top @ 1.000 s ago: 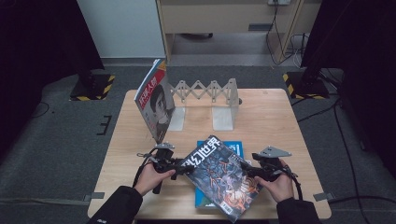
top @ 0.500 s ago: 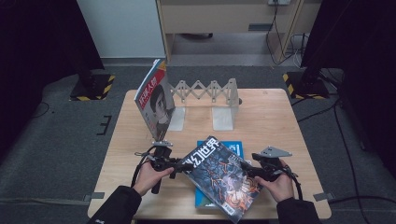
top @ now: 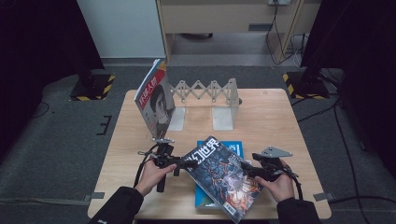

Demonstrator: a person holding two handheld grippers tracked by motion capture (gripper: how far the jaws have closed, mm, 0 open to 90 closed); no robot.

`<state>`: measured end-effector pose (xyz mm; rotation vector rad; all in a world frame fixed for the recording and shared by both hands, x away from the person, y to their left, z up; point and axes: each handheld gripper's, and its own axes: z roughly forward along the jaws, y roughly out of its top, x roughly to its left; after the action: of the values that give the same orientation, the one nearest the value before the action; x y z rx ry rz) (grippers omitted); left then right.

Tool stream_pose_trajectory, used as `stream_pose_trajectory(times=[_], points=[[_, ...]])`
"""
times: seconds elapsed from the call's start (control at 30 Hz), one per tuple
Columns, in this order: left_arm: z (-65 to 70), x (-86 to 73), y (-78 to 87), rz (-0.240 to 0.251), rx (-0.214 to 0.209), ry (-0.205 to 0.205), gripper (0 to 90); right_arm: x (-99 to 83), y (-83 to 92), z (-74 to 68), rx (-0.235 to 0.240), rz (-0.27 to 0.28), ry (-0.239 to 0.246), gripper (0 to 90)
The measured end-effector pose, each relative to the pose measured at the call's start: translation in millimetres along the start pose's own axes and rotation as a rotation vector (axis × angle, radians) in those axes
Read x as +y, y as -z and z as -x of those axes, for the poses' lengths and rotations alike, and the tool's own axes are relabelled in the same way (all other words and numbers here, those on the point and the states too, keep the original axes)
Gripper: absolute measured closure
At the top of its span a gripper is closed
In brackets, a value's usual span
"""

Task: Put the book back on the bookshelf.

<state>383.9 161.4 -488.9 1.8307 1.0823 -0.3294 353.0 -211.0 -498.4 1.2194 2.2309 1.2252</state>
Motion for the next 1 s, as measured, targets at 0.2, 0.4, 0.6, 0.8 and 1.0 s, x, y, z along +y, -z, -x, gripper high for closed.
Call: stream_pose_trajectory(times=[0.2, 0.4, 0.6, 0.8, 1.0], points=[[1.1, 1.9, 3.9, -0.005, 0.002, 0.049, 61.0, 0.0, -0.2, 0.8, 0.004, 0.003, -0.019, 33.3], [12.9, 8.7, 11.2, 0.016, -0.007, 0.042, 67.7, 0.4, 1.4, 4.2, -0.005, 0.003, -0.046, 31.2], [27.3, 16.8, 22.9, 0.046, -0.024, 0.064, 74.0, -0.4, 6.7, 11.9, -0.042, 0.019, -0.066, 29.4], [37.7, 26.2, 38.2, 0.087, -0.027, 0.077, 78.7, -3.6, 10.3, 21.7, -0.087, 0.03, -0.081, 27.6], [47.8, 35.3, 54.5, 0.129, -0.026, 0.056, 81.1, -6.8, 12.6, 31.5, -0.127, 0.027, -0.089, 27.1]])
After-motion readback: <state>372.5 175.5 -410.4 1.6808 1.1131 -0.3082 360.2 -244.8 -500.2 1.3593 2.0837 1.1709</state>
